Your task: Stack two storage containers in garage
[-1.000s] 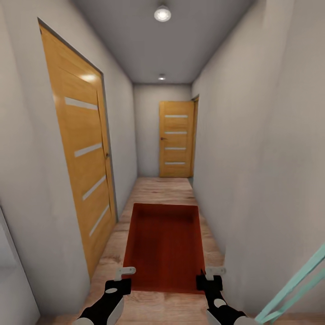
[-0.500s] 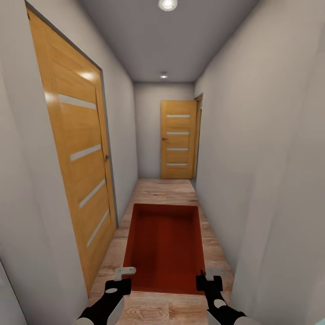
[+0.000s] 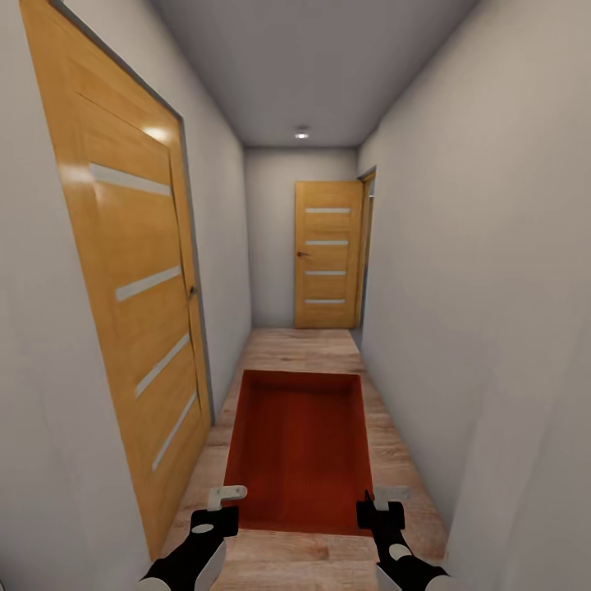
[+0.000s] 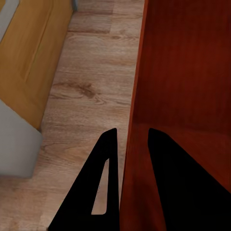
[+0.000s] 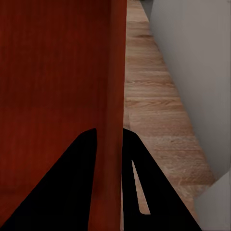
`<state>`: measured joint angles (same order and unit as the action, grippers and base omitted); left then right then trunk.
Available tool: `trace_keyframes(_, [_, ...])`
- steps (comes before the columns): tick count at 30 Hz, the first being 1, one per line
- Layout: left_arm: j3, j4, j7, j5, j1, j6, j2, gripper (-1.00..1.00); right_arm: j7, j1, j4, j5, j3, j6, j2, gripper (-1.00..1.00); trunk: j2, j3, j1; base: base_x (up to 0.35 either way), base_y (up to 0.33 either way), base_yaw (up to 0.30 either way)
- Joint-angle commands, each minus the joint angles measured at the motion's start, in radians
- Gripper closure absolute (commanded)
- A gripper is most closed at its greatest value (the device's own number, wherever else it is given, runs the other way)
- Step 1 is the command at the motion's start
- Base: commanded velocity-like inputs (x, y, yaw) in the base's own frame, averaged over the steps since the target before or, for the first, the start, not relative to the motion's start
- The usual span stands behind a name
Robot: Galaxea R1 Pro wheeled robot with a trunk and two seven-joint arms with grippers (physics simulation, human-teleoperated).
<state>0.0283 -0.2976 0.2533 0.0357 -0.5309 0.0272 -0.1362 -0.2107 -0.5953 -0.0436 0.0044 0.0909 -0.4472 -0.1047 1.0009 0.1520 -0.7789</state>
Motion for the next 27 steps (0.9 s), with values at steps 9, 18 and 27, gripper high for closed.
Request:
trace_keyframes(9, [0.016,0.003,0.004,0.026,0.0,0.005,0.0,1.0,-0.007,-0.001,-0.045,0.003,0.009,-0.004,-0.001,1.0,0.001,0.002,-0.001,0.322,0.007,0.0])
trace_keyframes(18, [0.016,0.003,0.004,0.026,0.0,0.005,0.0,1.0,-0.007,-0.001,-0.045,0.003,0.009,-0.004,-0.001,1.0,0.001,0.002,-0.001,0.322,0.0,0.0])
trace_keyframes(27, [0.016,0.003,0.004,0.026,0.0,0.005,0.0,1.0,-0.007,-0.001,-0.045,0.003,0.009,-0.004,0.0,1.0,0.001,0.002,-0.001,0.322,0.0,0.0])
